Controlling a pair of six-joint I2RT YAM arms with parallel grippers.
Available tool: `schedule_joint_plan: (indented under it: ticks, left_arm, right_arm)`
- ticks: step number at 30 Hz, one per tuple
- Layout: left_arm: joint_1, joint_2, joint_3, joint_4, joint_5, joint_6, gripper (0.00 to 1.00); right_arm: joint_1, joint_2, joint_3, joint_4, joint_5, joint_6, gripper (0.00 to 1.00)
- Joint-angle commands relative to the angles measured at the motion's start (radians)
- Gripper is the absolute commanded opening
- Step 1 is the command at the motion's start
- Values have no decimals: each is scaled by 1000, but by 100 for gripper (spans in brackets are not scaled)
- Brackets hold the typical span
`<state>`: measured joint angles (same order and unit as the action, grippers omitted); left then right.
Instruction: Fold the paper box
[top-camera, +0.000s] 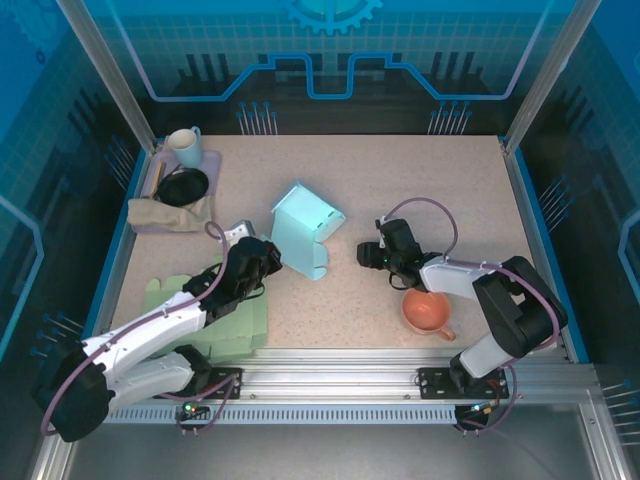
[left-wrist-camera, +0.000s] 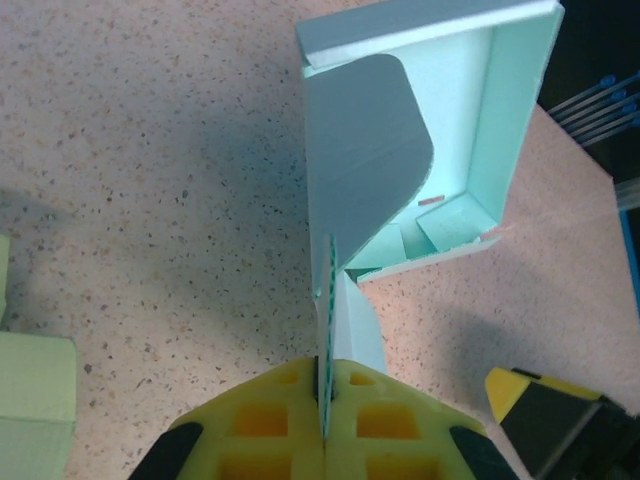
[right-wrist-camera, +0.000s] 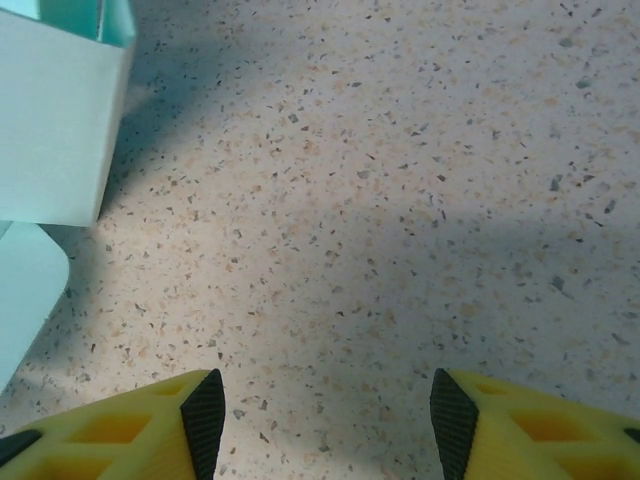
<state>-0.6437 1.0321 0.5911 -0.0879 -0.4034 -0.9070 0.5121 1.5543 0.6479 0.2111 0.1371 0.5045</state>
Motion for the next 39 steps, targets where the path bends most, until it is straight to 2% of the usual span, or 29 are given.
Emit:
schedule_joint_plan:
  ticks: [1,6,11,15,17,21,26,30,33,39]
  left_arm:
    - [6,34,153,-104,18,229,0]
    - [6,144,440,-348,-30,546,0]
    - [4,289,731,-585,52,793,0]
    - [-4,384,902,-753,98,904,0]
    - [-27,422,975,-823,63,948,0]
    - [-127,470,1046,-890,-18,1070,0]
    - [-269,563,1070,-973,-149,1260,0]
    - [-310,676,1151,-1127,-188,1282,0]
    - [-323,711,1188,-1157,-166,1301,0]
    - [-323,696,1154,-1062,-65,1393,1]
  right_arm:
    - [14,-46,42,-15,29,-52,59]
    - [15,-198,85,-162,132,-114,60]
    - [7,-374,72,-235,187,-77,61]
    - [-5,-521,32,-250,243,-48,61]
    - [-22,-574,33,-283,271,-41,61]
    - [-73,-645,35,-316,248,-13,62]
    - [-107,-654,40,-329,224,20,62]
    - [-121,-611,41,-313,198,31,62]
    - [-132,-546,45,-295,156,37,62]
    - [-150,-396,48,-248,86,58,62]
